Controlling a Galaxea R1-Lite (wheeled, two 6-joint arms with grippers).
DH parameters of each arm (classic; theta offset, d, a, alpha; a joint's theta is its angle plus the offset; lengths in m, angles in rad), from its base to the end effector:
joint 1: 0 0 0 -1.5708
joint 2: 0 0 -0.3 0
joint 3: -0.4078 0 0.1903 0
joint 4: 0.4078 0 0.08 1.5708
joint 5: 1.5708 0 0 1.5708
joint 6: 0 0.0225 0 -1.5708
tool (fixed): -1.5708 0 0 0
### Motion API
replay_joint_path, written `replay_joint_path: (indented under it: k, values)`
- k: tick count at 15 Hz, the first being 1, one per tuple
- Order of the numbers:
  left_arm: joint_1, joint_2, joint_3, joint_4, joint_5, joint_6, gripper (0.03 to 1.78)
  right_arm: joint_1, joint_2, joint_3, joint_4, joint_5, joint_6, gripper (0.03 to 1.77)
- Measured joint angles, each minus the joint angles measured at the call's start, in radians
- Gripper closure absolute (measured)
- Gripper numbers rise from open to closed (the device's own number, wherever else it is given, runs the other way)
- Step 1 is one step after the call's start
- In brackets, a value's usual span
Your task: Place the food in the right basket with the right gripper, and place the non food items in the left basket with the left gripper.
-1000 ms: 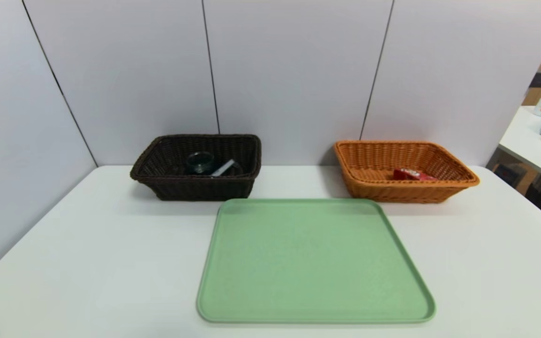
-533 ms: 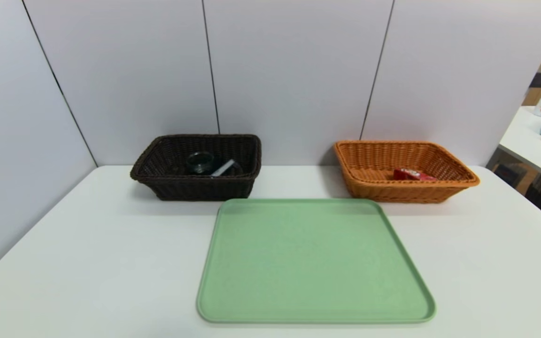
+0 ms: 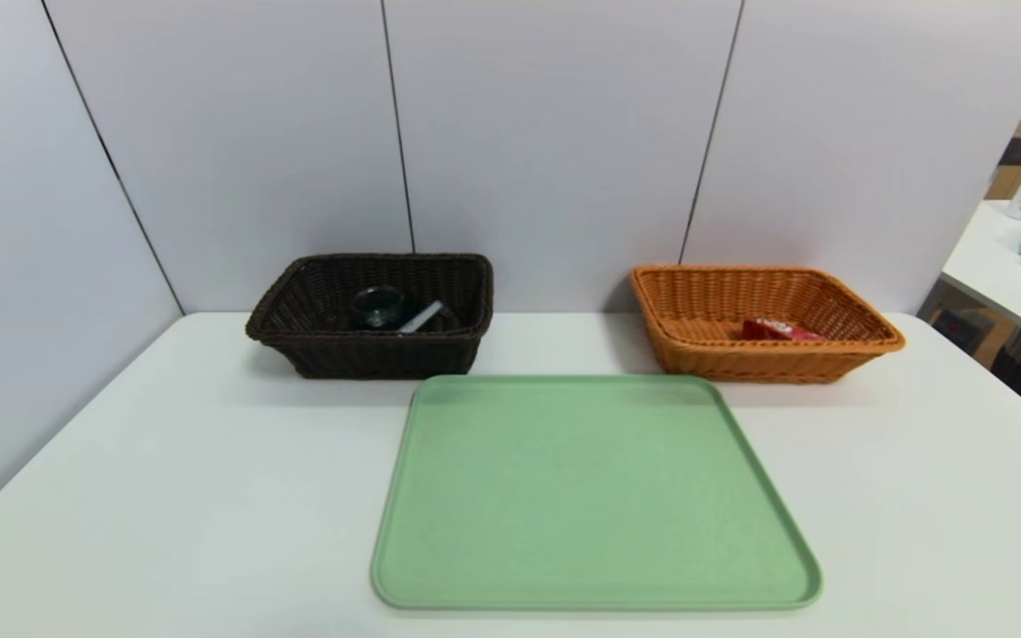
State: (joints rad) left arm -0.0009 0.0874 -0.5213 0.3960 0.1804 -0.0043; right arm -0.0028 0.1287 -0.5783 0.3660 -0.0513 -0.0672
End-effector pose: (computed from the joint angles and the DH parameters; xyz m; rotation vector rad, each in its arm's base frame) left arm -0.0700 0.0041 0.1720 -0.0077 -0.0382 0.1794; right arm -0.0709 -0.0010 0.1910 -0.0651 -0.0817 -0.0569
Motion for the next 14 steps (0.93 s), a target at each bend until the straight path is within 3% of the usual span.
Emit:
replay_joint_path:
  k: [2, 7, 10, 12, 14]
  values:
    - [-0.003, -0.052, 0.053, -0.041, -0.037, 0.046, 0.12, 0.002, -0.057, 0.027, -0.004, 0.005, -0.037, 0.1]
    - [-0.006, -0.086, 0.229, -0.273, -0.04, 0.084, 0.12, 0.004, -0.122, 0.125, -0.086, 0.002, -0.073, 0.1]
    - [-0.005, -0.088, 0.402, -0.532, -0.04, 0.134, 0.12, 0.004, -0.129, 0.3, -0.296, 0.002, -0.098, 0.1]
    - [-0.005, -0.089, 0.489, -0.693, -0.044, 0.164, 0.12, 0.004, -0.13, 0.477, -0.523, 0.004, -0.149, 0.1]
    - [-0.005, -0.089, 0.514, -0.676, -0.046, 0.16, 0.12, 0.004, -0.13, 0.553, -0.669, 0.008, -0.186, 0.1]
